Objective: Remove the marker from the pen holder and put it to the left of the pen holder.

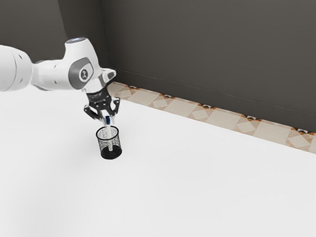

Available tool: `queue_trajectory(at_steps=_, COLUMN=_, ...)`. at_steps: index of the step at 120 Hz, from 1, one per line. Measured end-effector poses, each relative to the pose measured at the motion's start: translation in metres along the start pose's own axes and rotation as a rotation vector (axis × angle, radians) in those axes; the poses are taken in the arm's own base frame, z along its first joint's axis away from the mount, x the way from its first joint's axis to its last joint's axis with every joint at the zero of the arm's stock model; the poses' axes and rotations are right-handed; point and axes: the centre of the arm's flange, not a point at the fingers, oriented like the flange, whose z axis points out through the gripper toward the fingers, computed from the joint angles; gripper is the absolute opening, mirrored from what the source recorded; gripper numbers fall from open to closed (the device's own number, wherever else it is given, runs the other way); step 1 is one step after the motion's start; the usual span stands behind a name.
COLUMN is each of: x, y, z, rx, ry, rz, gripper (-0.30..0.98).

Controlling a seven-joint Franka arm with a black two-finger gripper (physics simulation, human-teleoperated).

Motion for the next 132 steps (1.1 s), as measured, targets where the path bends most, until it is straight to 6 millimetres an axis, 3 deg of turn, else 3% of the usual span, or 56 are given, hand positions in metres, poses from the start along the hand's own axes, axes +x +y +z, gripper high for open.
queue_trajectory(at_steps=27, x=0.002, y=-0.006, z=0.000, rx=0.001, ry=-0.001, rz=-0.008, gripper=0.03)
queue_trajectory(at_steps=48, x=0.005, y=-0.007, z=-0.012, rx=-0.001, ry=0.017, rz=-0.009, gripper=0.01)
queue_trajectory(at_steps=61, x=0.003, y=-0.006, z=-0.040, rx=0.000, ry=0.046, rz=-0.004, gripper=0.00)
queue_trajectory(at_steps=80, x=-0.009, y=-0.008, z=-0.110, rx=0.025, ry=0.110, rz=0.006, gripper=-0.01)
queue_trajectory(at_steps=95, x=-0.011, y=-0.042, z=-0.149, rx=0.074, ry=0.122, rz=-0.040, gripper=-0.01)
queue_trajectory(at_steps=102, x=-0.008, y=-0.064, z=-0.148, rx=0.107, ry=0.098, rz=-0.074, gripper=-0.01)
queue_trajectory(at_steps=111, x=-0.007, y=-0.086, z=-0.127, rx=0.146, ry=0.040, rz=-0.106, gripper=-0.01)
queue_trajectory(at_steps=119, x=-0.007, y=-0.089, z=-0.101, rx=0.167, ry=-0.007, rz=-0.111, gripper=-0.01)
queue_trajectory(at_steps=132, x=-0.006, y=-0.090, z=-0.076, rx=0.182, ry=-0.049, rz=-0.114, gripper=-0.02)
